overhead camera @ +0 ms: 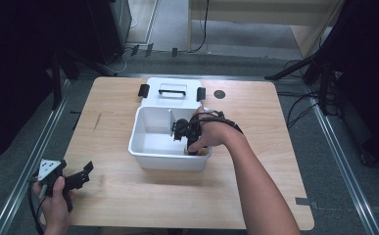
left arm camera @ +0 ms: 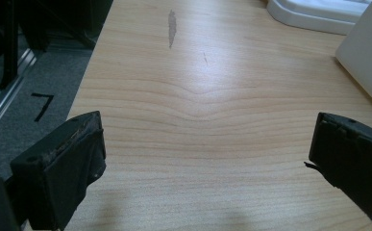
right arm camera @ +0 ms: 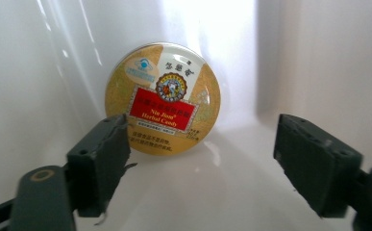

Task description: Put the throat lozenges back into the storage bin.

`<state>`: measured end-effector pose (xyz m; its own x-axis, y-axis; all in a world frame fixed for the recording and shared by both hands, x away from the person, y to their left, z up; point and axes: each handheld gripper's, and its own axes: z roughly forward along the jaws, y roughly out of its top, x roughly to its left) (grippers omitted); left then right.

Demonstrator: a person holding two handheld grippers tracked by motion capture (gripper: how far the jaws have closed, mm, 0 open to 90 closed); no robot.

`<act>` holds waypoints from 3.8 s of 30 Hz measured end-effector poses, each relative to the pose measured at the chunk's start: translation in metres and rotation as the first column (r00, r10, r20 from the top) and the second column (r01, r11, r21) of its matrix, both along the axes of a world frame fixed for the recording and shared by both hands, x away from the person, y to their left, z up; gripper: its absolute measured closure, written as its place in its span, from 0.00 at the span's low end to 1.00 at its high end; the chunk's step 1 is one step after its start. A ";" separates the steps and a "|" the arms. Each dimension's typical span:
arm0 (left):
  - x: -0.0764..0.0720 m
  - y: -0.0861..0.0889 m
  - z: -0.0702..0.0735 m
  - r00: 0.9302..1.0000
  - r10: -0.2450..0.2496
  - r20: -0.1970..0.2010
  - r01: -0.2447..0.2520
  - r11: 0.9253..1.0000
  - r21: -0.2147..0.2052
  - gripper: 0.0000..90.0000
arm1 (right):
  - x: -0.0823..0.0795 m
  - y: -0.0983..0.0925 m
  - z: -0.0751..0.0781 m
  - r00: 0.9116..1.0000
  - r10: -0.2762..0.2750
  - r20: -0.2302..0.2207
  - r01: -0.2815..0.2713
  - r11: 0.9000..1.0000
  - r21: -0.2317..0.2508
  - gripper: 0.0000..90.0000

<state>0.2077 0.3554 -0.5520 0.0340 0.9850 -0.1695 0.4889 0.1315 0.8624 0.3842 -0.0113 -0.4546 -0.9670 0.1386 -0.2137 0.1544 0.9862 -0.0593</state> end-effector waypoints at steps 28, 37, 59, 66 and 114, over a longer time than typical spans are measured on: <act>0.000 0.000 0.000 1.000 -0.005 -0.001 0.005 1.000 0.006 0.00 | -0.008 -0.030 0.068 0.999 -0.053 0.004 0.051 0.972 0.228 0.39; 0.000 -0.001 0.000 1.000 -0.005 0.001 0.005 1.000 0.009 0.00 | -0.013 -0.049 0.088 0.997 -0.075 0.022 0.066 0.961 0.268 0.38; 0.000 -0.001 0.000 1.000 -0.008 0.001 0.008 1.000 0.015 0.00 | -0.022 -0.110 0.081 0.983 -0.182 0.016 0.170 0.943 0.287 0.29; 0.000 -0.001 0.000 1.000 -0.008 -0.001 0.008 1.000 0.017 0.00 | -0.028 -0.135 0.064 0.968 -0.249 0.014 0.231 0.919 0.319 0.26; 0.001 -0.002 0.000 1.000 -0.011 -0.003 0.011 1.000 0.014 0.00 | -0.122 -0.300 -0.083 0.626 -0.780 -0.017 0.418 0.317 0.851 0.00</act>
